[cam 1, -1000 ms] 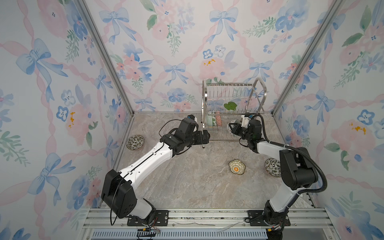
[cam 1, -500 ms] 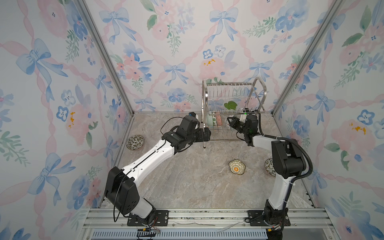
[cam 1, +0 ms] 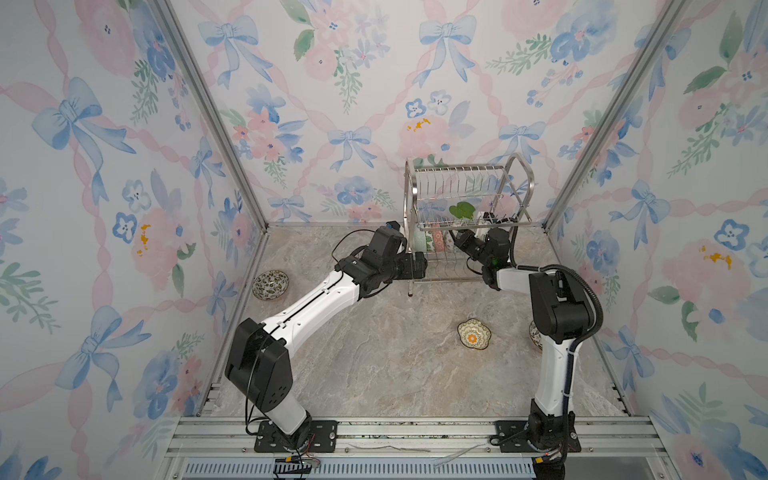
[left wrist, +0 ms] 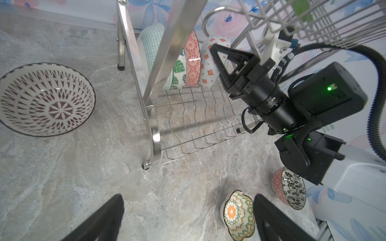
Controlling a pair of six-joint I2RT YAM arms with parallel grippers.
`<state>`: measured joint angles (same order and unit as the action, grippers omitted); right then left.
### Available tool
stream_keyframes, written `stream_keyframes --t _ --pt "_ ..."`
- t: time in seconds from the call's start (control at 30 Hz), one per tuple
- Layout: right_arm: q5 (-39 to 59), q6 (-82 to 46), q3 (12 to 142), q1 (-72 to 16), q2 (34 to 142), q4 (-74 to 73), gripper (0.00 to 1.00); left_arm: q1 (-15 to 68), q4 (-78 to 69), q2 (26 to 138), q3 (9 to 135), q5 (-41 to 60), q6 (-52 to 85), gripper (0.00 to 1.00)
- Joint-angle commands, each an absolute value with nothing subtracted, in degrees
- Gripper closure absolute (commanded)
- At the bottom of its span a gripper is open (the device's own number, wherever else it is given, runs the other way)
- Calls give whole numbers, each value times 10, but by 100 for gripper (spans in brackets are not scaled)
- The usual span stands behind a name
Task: Load the bowls into the dish rack
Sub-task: 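Lower the held bowl into the rack slot against the red-rimmed bowl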
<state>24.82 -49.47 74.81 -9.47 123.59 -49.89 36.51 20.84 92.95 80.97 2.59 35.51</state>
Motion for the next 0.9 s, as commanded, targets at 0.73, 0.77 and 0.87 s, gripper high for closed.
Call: stream_keyframes --t 0.73,0.77,0.87 --pt "276 -605 771 -105 1296 -705 100 354 206 884 780 14 357 2" --pt "275 -604 769 -105 1296 -706 100 352 207 884 781 16 357 2" --pt "278 -599 767 -103 1294 -700 100 350 207 886 785 16 355 2"
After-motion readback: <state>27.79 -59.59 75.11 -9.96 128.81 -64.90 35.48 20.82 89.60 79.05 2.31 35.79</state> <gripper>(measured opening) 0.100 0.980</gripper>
